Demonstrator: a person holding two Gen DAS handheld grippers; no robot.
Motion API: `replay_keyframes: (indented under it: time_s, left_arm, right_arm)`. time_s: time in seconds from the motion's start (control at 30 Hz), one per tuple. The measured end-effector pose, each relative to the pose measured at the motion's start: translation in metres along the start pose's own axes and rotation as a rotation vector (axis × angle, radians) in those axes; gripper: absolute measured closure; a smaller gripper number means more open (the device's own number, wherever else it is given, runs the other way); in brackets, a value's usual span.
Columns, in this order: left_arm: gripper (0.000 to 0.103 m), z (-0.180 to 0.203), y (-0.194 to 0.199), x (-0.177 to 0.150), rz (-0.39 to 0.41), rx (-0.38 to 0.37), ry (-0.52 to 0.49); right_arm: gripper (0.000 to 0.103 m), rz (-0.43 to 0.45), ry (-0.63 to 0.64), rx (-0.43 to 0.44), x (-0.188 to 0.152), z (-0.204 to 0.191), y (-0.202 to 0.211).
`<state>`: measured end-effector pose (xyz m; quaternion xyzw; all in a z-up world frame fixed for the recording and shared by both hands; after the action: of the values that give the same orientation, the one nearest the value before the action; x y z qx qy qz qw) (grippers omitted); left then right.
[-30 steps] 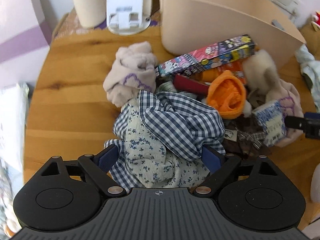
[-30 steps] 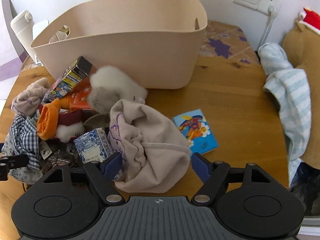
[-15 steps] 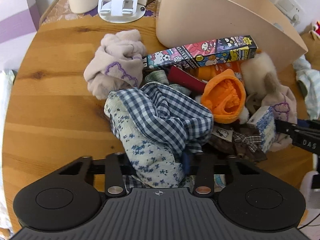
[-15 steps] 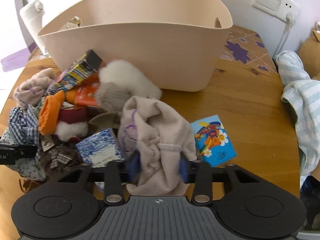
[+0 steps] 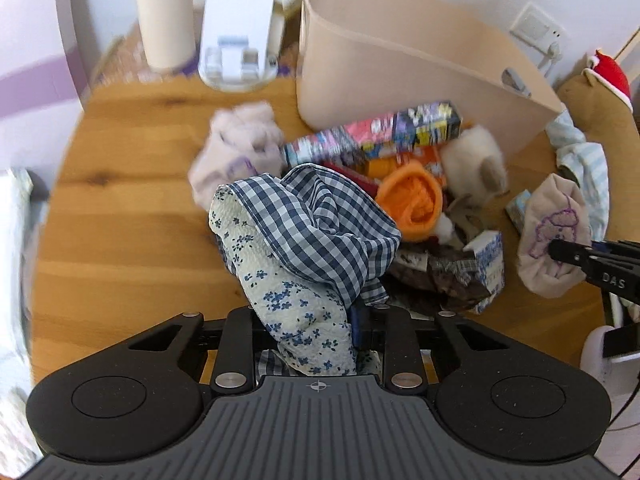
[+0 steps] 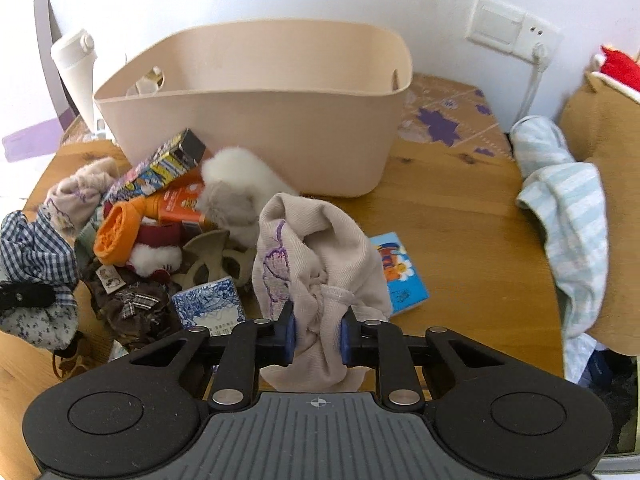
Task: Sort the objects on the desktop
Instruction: 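Lift both held cloths and carry them over the beige basket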
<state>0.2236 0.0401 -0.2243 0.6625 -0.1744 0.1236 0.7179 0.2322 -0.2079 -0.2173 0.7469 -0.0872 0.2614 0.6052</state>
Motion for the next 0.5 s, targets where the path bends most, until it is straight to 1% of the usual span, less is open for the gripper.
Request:
replay_keyframes:
  time_s: [0.07,0.17,0.3,0.37,0.5]
  left_arm:
    - [0.076,-0.002,0.011,0.004,0.042,0.011,-0.005]
    - [0.076,-0.007,0.028,0.015,0.094,0.006,0.014]
    - [0.076,-0.011,0.049,0.037,0.166,-0.005,0.018]
    - [0.076,-0.012,0.059,0.047,0.2,-0.021,0.002]
    - [0.076,-0.009,0.072,0.07,0.258,-0.014,-0.015]
  right_arm:
    - [0.083,-0.008,-0.014,-0.008,0.003,0.002,0.001]
    - [0.083,-0.001,-0.039,-0.01,0.002,0.001,0.012]
    - [0.083,0.045,-0.039,-0.014,0.01,0.0,0.029]
    - [0.083,0.07,-0.039,-0.021,0.015,0.002,0.037]
    - [0.083,0.128,-0.042,-0.034,0.032,0.008,0.054]
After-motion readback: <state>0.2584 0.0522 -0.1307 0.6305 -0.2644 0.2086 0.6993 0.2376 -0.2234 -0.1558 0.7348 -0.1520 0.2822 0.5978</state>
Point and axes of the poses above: each gripper's, at about its wrist camera, not at the fingertips, and y roughly against the way its jaws point, z to its right, x to its top, the point moved 4 cm from there along -y, roughly the way its jaws point, and after that the axes turned 8 degrees about x, right-handed, at the moved point
